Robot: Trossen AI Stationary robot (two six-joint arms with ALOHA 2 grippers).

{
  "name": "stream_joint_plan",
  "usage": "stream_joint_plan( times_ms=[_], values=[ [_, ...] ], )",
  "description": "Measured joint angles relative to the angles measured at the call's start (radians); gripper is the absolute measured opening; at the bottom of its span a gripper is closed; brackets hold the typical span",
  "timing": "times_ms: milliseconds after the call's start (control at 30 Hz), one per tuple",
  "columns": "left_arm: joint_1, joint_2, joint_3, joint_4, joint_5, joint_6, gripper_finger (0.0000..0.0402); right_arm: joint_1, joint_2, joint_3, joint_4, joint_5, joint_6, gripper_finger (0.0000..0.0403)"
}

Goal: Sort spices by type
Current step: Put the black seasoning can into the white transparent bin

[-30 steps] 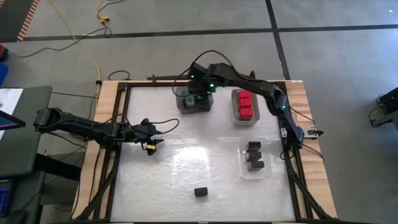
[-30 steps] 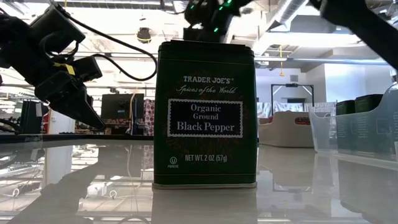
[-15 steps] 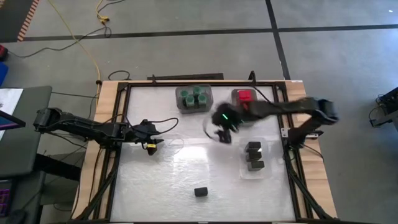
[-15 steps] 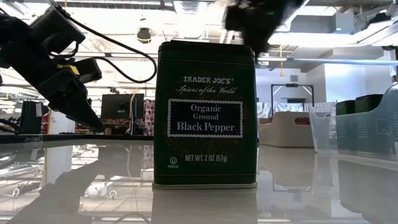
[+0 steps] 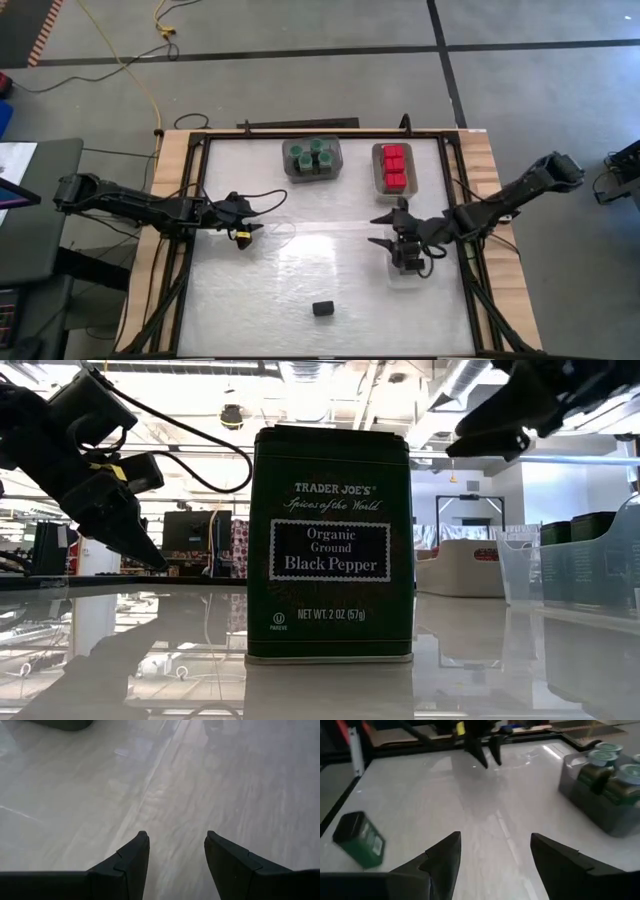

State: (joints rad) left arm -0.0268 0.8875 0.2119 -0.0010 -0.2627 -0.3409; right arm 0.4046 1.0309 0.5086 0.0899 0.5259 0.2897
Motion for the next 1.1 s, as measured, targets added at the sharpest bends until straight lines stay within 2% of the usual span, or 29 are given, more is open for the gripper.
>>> stream_joint_plan(
  times_ms=[133, 767, 1100],
  values=[
    [0.000, 0.000, 0.000, 0.000, 0.021, -0.003, 0.0183, 0.016, 0.004, -0.038, 0.032, -0.001, 0.000, 0.0267],
    [0.000, 0.000, 0.000, -0.002, 0.021, -0.019, 0.0183, -0.074, 0.004, -0.045, 0.085, -0.001, -0.030, 0.0267],
    [0.000, 0.000, 0.000, -0.008, 0.007, -0.018, 0.0183, -0.126, 0.004, -0.045, 0.084, -0.001, 0.013, 0.0275]
  ],
)
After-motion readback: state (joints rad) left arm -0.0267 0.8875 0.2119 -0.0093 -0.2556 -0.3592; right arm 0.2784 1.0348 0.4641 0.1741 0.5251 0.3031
